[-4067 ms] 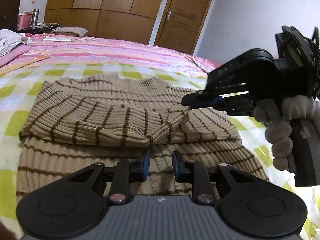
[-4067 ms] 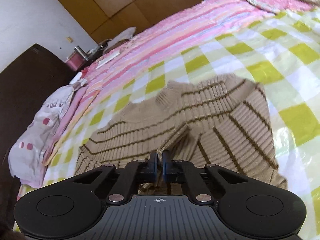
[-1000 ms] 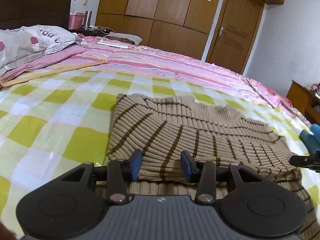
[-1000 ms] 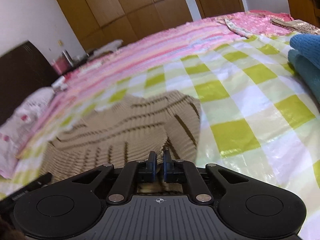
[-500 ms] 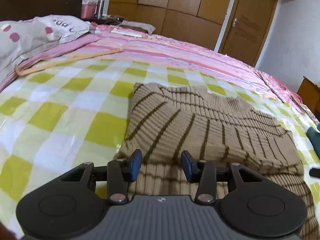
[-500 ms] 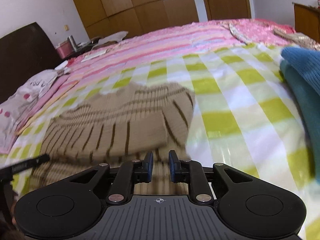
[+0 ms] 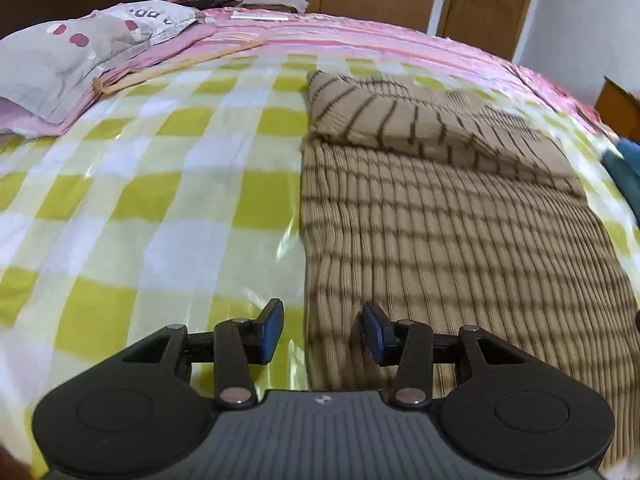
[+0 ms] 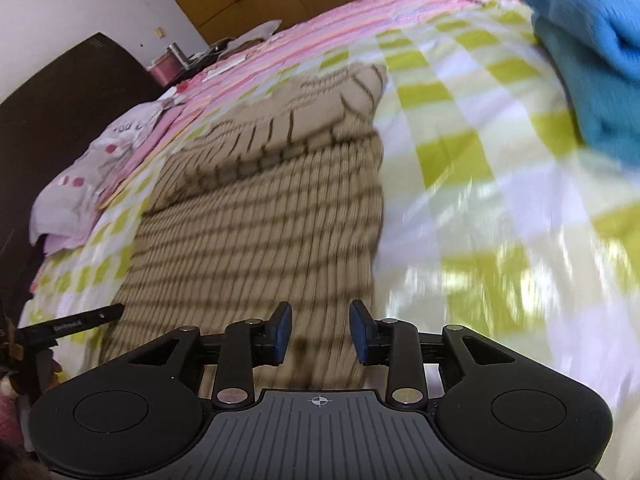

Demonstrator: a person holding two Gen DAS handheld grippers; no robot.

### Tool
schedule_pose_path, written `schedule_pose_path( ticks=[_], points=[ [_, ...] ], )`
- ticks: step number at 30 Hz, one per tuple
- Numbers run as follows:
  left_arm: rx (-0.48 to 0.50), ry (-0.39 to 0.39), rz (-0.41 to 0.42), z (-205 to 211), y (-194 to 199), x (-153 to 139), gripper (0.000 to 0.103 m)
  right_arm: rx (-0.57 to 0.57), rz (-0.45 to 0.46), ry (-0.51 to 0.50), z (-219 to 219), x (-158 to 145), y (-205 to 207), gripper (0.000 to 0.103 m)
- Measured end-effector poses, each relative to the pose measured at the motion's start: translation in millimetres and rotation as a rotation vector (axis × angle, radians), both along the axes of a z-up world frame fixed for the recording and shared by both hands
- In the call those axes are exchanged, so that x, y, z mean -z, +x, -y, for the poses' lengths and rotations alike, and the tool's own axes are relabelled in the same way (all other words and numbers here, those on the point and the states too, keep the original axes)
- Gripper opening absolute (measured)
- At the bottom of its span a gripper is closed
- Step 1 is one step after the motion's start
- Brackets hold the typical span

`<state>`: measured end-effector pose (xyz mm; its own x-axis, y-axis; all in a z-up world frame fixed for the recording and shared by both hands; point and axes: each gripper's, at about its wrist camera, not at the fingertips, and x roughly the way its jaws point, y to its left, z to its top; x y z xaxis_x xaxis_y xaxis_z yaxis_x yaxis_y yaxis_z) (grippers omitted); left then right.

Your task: Fold small clothes

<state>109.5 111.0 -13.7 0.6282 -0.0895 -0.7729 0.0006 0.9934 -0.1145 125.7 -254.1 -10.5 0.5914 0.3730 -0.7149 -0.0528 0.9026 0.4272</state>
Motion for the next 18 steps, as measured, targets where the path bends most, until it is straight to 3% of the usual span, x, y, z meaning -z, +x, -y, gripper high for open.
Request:
schedule_pose_path(
  ticks=[8,10,12,18],
  points=[
    [0.021,-0.023,-0.034,-1,-39,-2,0.047,-0.002,0.0,0.019,-2,3,-35,0.032],
    [0.035,-0.027,-0.03,1,-48,-1,0.036,-0.003,-0.007,0.022,-1,4,-41,0.032],
    [0.054,-0.018,-0.033,5,-55,0,0.031,-0.006,-0.008,0.006,-1,4,-45,0.032],
    [0.1,-0.002,-0.038,6,-72,1,0.028,-0.004,-0.018,-0.036,-5,3,-57,0.032]
  ],
)
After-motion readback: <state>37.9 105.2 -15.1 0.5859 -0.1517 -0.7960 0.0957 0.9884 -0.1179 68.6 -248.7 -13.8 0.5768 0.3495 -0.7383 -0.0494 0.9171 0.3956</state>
